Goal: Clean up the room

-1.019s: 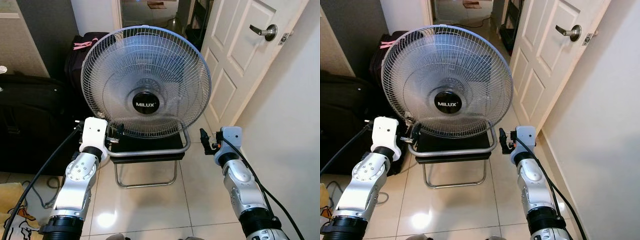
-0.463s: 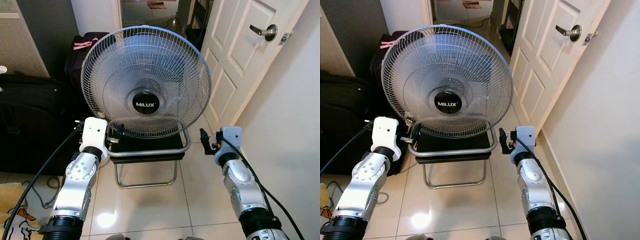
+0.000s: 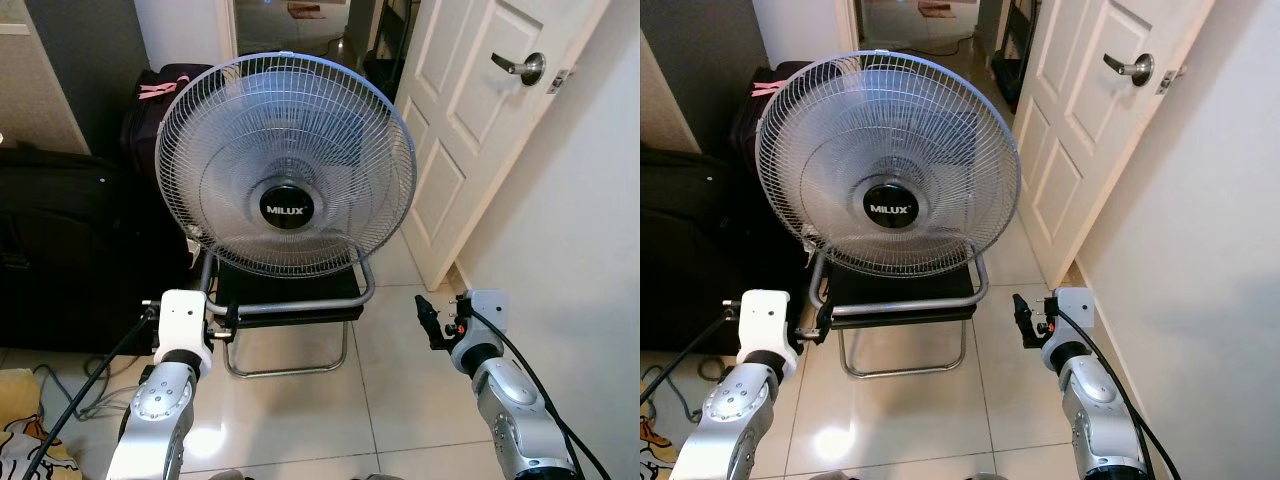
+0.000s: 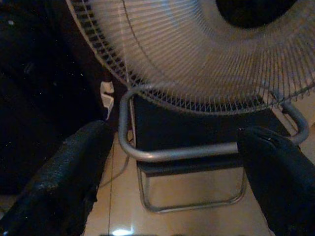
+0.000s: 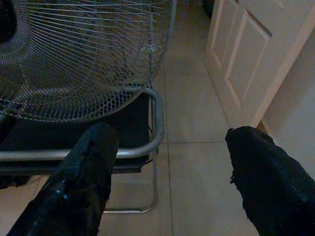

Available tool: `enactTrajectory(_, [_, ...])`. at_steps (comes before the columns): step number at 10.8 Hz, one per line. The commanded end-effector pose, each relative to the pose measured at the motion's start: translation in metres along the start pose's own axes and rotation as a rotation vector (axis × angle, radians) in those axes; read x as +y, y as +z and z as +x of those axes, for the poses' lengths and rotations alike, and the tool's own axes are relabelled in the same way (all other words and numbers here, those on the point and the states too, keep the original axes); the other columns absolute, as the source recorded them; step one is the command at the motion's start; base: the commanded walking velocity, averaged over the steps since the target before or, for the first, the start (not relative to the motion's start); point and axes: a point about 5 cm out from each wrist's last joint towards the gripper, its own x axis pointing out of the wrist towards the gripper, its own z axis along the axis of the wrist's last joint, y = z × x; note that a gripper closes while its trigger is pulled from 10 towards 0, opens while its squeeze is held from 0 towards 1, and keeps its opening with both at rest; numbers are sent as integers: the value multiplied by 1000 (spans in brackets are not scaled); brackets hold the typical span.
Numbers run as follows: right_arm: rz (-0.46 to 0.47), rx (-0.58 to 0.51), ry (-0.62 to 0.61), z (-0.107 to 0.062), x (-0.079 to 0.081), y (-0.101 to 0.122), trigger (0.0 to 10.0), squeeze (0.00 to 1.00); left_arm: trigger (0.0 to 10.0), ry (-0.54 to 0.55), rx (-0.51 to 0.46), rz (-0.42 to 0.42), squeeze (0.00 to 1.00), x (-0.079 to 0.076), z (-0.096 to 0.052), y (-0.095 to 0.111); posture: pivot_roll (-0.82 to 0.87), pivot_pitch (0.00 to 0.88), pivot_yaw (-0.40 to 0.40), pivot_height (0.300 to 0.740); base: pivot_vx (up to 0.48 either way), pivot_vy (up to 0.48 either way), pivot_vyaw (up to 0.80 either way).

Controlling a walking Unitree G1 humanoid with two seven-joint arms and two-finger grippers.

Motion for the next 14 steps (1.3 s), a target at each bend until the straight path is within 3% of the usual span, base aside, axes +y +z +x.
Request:
enactTrajectory(1, [-1, -7, -4, -3, -2, 5, 10000, 0, 10000, 2, 16, 4, 0, -1, -3, -2, -50, 0, -58, 740, 0, 0, 0])
enactTrajectory(2, [-12, -5, 14, -4, -2, 8, 10000, 0, 10000, -1, 24, 1, 0, 0, -4, -2, -47, 0, -59, 740, 0, 0, 0])
enactTrajectory(3, [11, -18, 36, -3, 1, 11, 10000, 1000, 10000, -2, 18, 5, 0, 0, -2, 0, -48, 0, -56, 740, 0, 0, 0])
enactTrajectory(4, [45, -45, 46, -3, 1, 15, 10000, 1000, 10000, -19, 4, -15, 0, 0, -1, 3, -48, 0, -52, 740, 0, 0, 0])
enactTrajectory(7, [-28, -52, 72, 5, 6, 24, 10000, 1000, 10000, -101, -13, -39, 0, -9, 5, 15, -65, 0, -40, 740, 0, 0, 442])
enactTrajectory(9, [-38, -64, 84, 8, 9, 29, 10000, 1000, 10000, -42, -49, -27, 0, -6, 10, 20, -73, 0, -41, 740, 0, 0, 800])
enactTrajectory(10, [-70, -79, 67, 10, 9, 32, 10000, 1000, 10000, 86, -122, -36, 792, 2, 16, 29, -74, 0, -38, 740, 0, 0, 800])
enactTrajectory(11, [-60, -78, 75, 12, 9, 32, 10000, 1000, 10000, 191, -163, -88, 1000, 7, 17, 32, -70, 0, -39, 740, 0, 0, 800])
enactTrajectory(12, [-46, -79, 70, 12, 10, 32, 10000, 1000, 10000, 218, -91, -92, 1000, 4, 19, 25, -69, 0, -39, 740, 0, 0, 800])
enactTrajectory(13, [-39, -79, 62, 13, 10, 32, 10000, 1000, 10000, 232, -79, -44, 1000, 0, 19, 22, -72, 0, -35, 740, 0, 0, 800])
enactTrajectory(14, [-23, -80, 57, 13, 11, 33, 10000, 1000, 10000, 41, -21, -79, 1000, -8, 20, 18, -74, 0, -35, 740, 0, 0, 800])
